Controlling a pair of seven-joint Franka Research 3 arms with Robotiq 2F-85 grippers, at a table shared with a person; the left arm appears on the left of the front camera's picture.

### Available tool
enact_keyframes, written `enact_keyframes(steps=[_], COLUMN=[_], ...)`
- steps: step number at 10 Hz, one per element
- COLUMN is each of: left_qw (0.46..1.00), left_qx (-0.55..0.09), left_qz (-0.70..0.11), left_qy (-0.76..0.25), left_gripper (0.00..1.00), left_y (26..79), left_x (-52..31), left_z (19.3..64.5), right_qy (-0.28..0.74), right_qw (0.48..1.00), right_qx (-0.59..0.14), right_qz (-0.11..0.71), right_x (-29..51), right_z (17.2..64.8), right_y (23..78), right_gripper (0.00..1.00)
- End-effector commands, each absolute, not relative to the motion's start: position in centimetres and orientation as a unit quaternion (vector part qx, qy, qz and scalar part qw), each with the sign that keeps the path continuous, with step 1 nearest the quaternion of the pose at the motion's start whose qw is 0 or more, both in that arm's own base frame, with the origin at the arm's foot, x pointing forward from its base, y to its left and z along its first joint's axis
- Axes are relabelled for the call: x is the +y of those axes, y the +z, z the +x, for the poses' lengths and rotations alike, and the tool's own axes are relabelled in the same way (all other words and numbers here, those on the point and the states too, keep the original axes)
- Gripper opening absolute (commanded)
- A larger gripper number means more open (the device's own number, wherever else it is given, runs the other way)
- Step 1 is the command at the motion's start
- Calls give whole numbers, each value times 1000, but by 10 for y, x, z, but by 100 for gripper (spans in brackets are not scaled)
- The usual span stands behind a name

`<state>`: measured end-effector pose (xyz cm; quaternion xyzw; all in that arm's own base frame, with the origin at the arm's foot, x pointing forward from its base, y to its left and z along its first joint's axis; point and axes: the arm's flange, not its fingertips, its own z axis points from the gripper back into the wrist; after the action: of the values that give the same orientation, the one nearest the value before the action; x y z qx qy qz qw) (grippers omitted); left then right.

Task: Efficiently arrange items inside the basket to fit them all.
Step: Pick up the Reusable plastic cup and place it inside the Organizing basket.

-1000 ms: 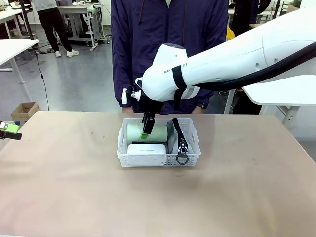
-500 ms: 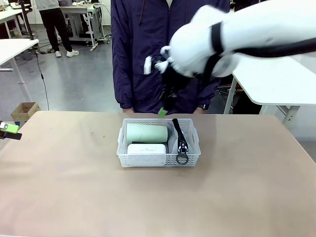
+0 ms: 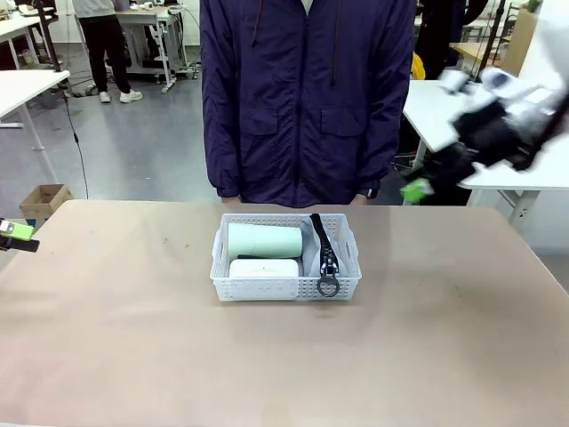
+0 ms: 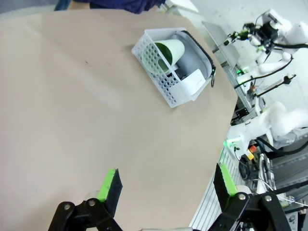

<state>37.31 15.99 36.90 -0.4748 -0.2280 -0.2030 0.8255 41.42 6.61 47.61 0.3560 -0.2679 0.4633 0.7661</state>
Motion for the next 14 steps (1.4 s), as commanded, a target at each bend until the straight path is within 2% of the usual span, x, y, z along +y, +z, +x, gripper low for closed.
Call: enact_keyframes(steps=[1,4,6,7,8,9,14], left_qw=[826,826,826,826,826,826,826], left_qx=[-228,-228,-228,-228,-228,-228,-228], left_qz=[-474,-474,-474,-474,-474,-474,-474], left_qy=[-204,-204,-204,-204,-204,-204,-204], left_gripper=[100,100,100,100,100,100,100], left_y=[370,370,370,370,370,370,370], left_x=[159,159,159,159,159,159,159], left_z=[371,371,371,371,371,371,371], right_qy=[327,262,199,190,201,214,214], right_qw=[795,772,766,768,793,766,766], right_qx=[-253,-205,-182,-184,-163,-188,-188], right_qz=[444,542,583,584,551,577,577], right_x=[16,-36,-64,-67,-61,-65,-65], right_z=[387,344,323,324,337,323,323], right_y=[466,454,423,409,401,417,417], right_gripper=[100,100,100,100,100,100,100])
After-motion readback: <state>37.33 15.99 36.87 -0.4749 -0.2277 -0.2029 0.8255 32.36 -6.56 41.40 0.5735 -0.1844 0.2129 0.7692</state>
